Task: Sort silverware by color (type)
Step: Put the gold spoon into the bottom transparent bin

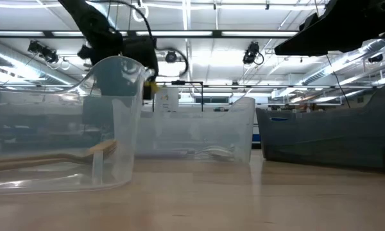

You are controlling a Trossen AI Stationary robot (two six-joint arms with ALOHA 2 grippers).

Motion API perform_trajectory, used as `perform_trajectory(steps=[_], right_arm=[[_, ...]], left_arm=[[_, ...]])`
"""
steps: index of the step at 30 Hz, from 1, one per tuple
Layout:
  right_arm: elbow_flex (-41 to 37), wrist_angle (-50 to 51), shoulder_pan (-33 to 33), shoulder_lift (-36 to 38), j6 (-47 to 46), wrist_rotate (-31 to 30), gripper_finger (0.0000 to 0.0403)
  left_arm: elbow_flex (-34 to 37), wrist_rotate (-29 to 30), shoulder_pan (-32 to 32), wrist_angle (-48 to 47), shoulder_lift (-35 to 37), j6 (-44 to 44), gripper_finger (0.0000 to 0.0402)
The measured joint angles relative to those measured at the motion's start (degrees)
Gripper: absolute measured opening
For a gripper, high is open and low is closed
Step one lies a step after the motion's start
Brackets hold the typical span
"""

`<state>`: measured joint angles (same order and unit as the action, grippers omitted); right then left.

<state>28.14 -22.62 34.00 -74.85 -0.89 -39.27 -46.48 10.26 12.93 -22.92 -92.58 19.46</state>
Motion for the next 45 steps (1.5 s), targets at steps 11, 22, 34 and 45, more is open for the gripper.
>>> perform_trajectory(steps=[11, 22, 34, 45], right_arm=[[0.00, -0.04, 0.00, -0.02, -0.87, -0.07, 0.0114], [0.00, -0.04, 0.11, -0.02, -1.08, -0.07, 0.0114], [0.00, -0.32, 0.11, -0.02, -1.50, -0.07, 0.0114], [0.02, 0.01, 0.11, -0.04, -3.75, -0.07, 0.0114]], left_arm=[[-0.16, 11.00, -6.73, 1.21, 5.52, -11.63, 0.0006], [-0.24, 22.57, -15.53, 1.47, 13.79, -23.86, 0.0006], [-0.33, 30.79, -27.85, 3.19, 19.13, -35.44, 0.0005], [-6.73, 24.44, -36.05, 0.87, 19.50, -46.16, 0.0005]])
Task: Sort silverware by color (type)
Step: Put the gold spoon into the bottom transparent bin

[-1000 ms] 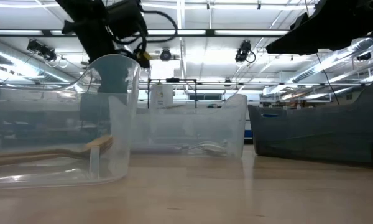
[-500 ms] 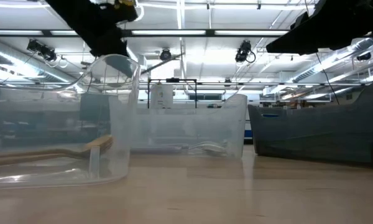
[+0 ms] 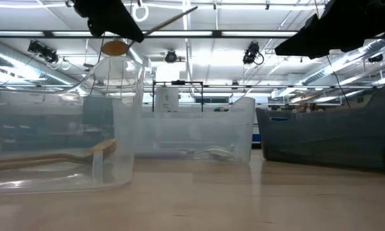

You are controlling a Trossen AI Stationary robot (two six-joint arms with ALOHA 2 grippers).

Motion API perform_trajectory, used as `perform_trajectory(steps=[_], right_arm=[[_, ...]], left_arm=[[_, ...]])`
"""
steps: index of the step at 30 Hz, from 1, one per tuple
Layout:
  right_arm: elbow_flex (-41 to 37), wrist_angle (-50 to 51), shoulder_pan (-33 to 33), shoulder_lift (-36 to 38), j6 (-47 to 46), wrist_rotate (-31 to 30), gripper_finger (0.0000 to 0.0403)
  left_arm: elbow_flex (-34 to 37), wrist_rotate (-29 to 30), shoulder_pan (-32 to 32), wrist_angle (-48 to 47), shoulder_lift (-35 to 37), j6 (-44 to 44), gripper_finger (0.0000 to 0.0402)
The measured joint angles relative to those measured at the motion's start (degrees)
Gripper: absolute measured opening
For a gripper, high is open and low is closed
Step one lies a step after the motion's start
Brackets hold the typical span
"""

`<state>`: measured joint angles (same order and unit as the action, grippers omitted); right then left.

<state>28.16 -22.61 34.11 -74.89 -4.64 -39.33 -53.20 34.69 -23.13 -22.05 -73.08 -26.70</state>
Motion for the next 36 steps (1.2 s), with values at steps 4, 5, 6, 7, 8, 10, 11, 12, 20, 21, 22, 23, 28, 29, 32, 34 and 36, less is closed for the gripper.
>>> perform_trajectory(steps=[4, 5, 6, 7, 8, 10, 11, 12, 20, 21, 22, 23, 28, 29, 32, 34, 36], right_arm=[[0.00, -0.10, 0.00, 0.01, -0.36, 0.00, 0.0114], [0.00, -0.11, 0.00, 0.02, -0.23, 0.00, 0.0114], [0.00, -0.09, 0.00, 0.00, -0.01, 0.00, 0.0114], [0.00, -0.13, 0.00, 0.00, 0.00, 0.00, 0.0114], [0.00, -0.16, 0.00, 0.00, 0.02, 0.00, 0.0114], [0.00, -0.15, 0.00, 0.00, 0.08, 0.00, 0.0114], [0.00, -0.22, 0.00, 0.00, 0.08, 0.00, 0.0114], [0.00, -0.29, 0.00, 0.00, 0.08, 0.00, 0.0114], [0.00, -0.55, 0.00, 0.00, -0.31, 1.23, 0.0114], [0.00, -0.55, 0.00, 0.01, -0.31, 1.34, 0.0114], [0.00, -0.55, 0.00, 0.00, -0.30, 1.38, 0.0114], [0.00, -0.60, 0.00, 0.00, -0.31, 1.47, 0.0114], [0.00, -0.70, 0.00, 0.00, -0.23, 1.48, 0.0114], [0.00, -0.70, 0.00, 0.00, -0.21, 1.49, 0.0114], [0.00, -0.57, 0.00, 0.00, -0.16, 1.49, 0.0114], [0.00, -0.55, 0.00, 0.00, 0.19, 1.48, 0.0114], [0.00, -0.58, 0.00, 0.00, 0.80, 1.48, 0.0114]], left_arm=[[-0.18, -3.35, -3.35, -0.66, 0.00, -5.48, 0.0005], [-0.18, -4.61, -4.05, -1.11, 0.00, -7.01, 0.0005], [-0.18, -5.92, -4.72, -1.20, 0.00, -8.79, 0.0005], [-0.18, -6.95, -5.26, -1.21, 0.00, -10.70, 0.0005], [-0.18, -7.78, -5.79, -1.39, 0.00, -12.68, 0.0005], [-0.18, -9.16, -6.94, -1.47, 0.00, -16.36, 0.0005], [-0.18, -9.36, -7.59, -1.47, 0.00, -17.91, 0.0005], [-0.18, -9.35, -8.25, -1.45, -0.11, -19.53, 0.0005], [-0.25, -15.64, -11.76, -1.33, -5.20, -32.89, 0.0005], [-0.23, -16.67, -11.97, -1.43, -6.04, -34.21, 0.0005], [-0.25, -17.88, -12.19, -1.42, -6.73, -35.60, 0.0005], [-0.25, -18.82, -12.36, -1.29, -7.30, -37.00, 0.0005], [-0.23, -20.34, -13.98, -1.21, -9.07, -41.82, 0.0005], [-0.23, -20.29, -14.50, -0.90, -9.07, -41.97, 0.0005], [-0.23, -17.32, -16.96, -0.56, -9.07, -43.23, 0.0005], [-0.23, -15.15, -19.09, -0.60, -9.07, -44.01, 0.0005], [-0.14, -13.71, -20.90, -1.14, -9.07, -46.56, 0.0005]])
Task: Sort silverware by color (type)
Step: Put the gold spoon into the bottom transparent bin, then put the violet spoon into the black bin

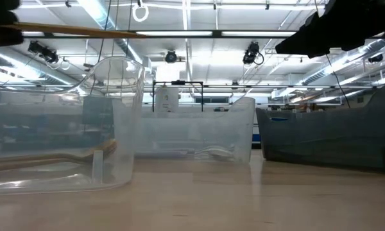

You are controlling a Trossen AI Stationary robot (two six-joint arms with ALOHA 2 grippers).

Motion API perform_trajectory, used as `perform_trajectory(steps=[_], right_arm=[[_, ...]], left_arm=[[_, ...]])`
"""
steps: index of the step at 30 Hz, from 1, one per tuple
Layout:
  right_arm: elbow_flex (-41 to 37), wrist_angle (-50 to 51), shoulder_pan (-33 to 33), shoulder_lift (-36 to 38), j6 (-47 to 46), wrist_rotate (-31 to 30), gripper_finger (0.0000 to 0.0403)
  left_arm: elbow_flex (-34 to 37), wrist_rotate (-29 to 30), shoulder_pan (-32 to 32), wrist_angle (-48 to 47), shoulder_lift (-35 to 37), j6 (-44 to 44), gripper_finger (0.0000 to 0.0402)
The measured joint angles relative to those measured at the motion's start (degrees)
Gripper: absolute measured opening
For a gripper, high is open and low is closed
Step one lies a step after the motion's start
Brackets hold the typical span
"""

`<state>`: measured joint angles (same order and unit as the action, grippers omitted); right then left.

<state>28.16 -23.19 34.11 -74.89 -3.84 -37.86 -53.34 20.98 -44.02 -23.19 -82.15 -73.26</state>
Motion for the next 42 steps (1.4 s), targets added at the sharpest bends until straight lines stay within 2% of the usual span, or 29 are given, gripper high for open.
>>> perform_trajectory(steps=[5, 8, 18, 31, 42], right_arm=[[0.00, -2.08, -0.80, 0.01, 3.16, 0.01, 0.0114], [0.00, -4.29, -1.49, 0.00, 5.64, 0.03, 0.0114], [0.00, -5.86, -3.98, 0.02, 7.10, 4.54, 0.0114], [0.00, -5.82, -3.66, 0.01, 6.38, 4.95, 0.0114], [0.00, -5.84, -2.62, 0.01, 5.51, 4.97, 0.0114]], left_arm=[[0.57, 4.11, -3.93, -2.42, 0.00, -9.16, 0.0005], [0.59, 4.42, -4.45, -4.28, -0.63, -12.22, 0.0005], [0.61, -0.83, -0.94, -4.51, -5.59, -12.67, 0.0005], [0.63, -4.33, -0.75, -4.90, -7.97, -13.47, 0.0005], [0.61, -5.48, -0.47, -7.22, -7.98, -16.15, 0.0055]])
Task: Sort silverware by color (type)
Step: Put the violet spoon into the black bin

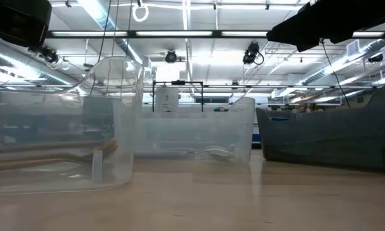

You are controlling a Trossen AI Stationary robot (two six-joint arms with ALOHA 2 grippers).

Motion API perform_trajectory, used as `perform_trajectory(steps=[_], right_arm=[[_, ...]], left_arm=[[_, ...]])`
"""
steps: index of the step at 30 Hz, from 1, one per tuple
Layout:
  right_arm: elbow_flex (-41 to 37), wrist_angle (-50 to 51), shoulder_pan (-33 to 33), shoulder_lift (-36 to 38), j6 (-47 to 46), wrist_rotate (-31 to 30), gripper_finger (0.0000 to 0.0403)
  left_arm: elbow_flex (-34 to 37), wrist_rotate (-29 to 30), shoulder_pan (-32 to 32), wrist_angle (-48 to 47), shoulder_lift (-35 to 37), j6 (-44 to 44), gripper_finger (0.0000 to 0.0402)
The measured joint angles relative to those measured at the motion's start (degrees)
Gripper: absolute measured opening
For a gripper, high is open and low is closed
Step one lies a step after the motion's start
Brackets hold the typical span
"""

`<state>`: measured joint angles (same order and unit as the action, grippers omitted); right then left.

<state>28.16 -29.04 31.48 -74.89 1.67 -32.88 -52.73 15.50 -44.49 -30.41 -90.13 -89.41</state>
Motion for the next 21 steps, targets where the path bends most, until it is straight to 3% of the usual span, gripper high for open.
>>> perform_trajectory(steps=[7, 11, 16, 21], right_arm=[[0.00, 0.02, 0.00, 0.00, -0.61, 0.00, 0.0114], [0.00, 0.02, 0.00, -0.01, -0.90, 0.00, 0.0114], [0.00, 0.67, 0.00, 0.00, -2.26, 0.47, 0.0114], [0.00, 1.72, 0.02, 0.01, -4.24, 2.88, 0.0114]], left_arm=[[-0.27, -1.91, 0.97, -0.13, 1.39, 2.54, 0.0098], [-2.70, -1.29, 1.85, -1.04, 4.18, 10.85, 0.0120], [-4.82, 8.50, 2.93, -6.90, 6.91, 17.56, 0.0120], [-4.98, 14.16, 4.45, -14.64, 7.87, 16.94, 0.0106]])
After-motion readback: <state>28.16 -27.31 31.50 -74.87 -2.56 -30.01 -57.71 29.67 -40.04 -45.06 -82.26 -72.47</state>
